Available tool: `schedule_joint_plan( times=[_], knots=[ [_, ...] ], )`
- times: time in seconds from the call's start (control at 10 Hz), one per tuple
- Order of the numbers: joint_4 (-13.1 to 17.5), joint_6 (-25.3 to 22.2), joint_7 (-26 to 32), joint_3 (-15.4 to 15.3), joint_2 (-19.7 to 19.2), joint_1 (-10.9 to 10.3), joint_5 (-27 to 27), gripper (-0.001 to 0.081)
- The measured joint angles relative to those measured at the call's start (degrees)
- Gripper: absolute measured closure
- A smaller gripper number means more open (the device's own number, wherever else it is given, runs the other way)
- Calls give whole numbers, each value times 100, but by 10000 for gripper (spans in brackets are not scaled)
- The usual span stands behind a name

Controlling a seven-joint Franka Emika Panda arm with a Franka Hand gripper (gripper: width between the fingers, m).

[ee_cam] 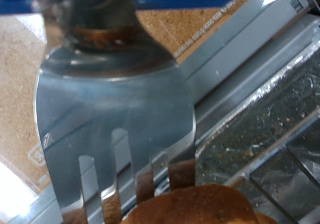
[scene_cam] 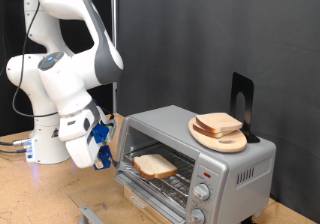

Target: Make a piece of toast with the oven

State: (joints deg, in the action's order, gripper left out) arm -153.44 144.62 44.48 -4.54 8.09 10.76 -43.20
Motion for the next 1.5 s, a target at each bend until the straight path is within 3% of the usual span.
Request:
schedule_joint_plan(
  times=[1.1,1.3,1.5],
  knots=[
    [-14,499,88,-488,-54,-347,-652,321],
    [-31,467,103,-476,-54,-320,-601,321],
    [-40,284,104,-358,-53,-147,-262,321]
  ],
)
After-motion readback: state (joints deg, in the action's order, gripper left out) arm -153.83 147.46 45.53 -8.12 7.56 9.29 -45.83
